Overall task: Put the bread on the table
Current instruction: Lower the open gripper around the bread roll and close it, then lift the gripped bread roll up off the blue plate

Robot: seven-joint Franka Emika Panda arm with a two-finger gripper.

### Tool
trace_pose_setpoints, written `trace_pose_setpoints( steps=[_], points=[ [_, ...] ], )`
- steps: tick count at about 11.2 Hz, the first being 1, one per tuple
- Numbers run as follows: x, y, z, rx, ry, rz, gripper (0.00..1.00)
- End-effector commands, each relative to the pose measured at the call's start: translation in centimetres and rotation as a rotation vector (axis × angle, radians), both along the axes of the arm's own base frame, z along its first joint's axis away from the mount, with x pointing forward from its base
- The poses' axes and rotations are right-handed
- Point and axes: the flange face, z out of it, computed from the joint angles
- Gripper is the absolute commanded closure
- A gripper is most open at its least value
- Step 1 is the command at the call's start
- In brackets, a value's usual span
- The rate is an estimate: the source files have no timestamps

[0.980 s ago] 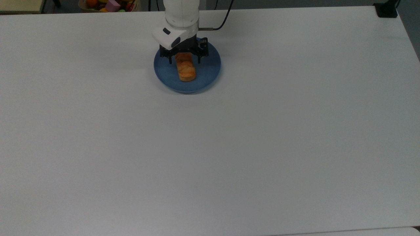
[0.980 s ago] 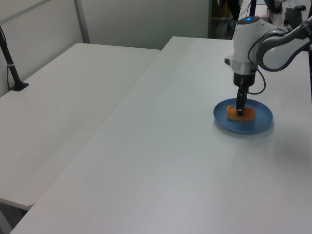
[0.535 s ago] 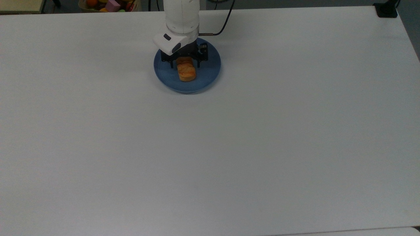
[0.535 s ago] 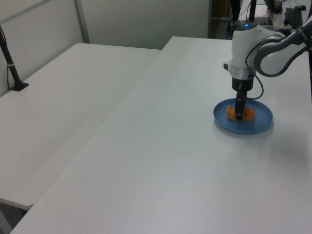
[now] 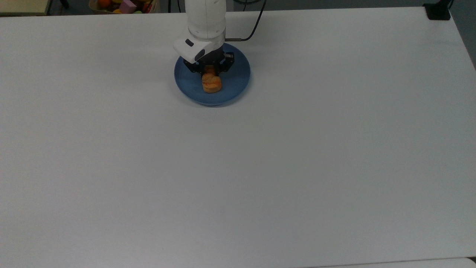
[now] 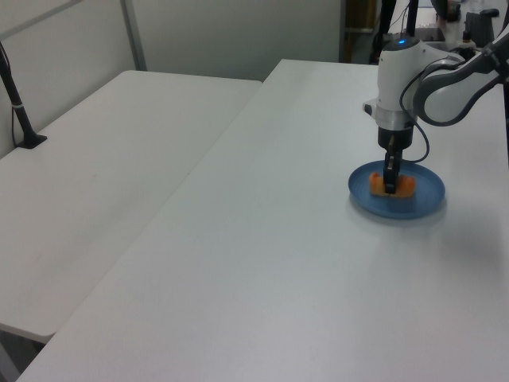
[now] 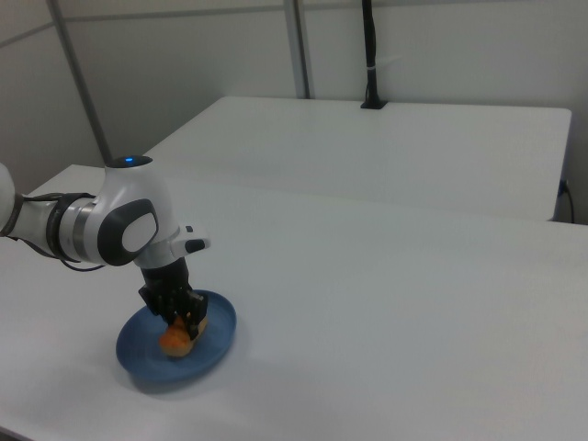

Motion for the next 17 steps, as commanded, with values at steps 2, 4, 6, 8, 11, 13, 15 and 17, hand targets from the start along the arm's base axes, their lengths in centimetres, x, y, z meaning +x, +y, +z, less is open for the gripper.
trace_pose_setpoints(
  steps=[2,4,6,8,11,13,15,17],
  points=[
    [-0.1,-0.3,0.3,-0.001,-0.02,-0.007,0.59],
    [-0.2,-0.3,1.0,-0.001,-0.025,-0.007,0.59],
    [-0.1,-0.4,2.4,-0.004,-0.02,-0.009,0.59],
    [-0.3,-0.5,4.2,-0.01,0.005,-0.011,0.59],
    [-0.7,-0.2,7.8,-0.019,0.021,-0.009,0.59],
    [-0.7,-0.5,12.3,-0.026,0.037,-0.018,0.59],
    [-0.2,-0.6,16.7,-0.028,0.035,-0.026,0.59],
    [0.5,-0.7,20.9,-0.026,0.015,-0.034,0.59]
  ],
)
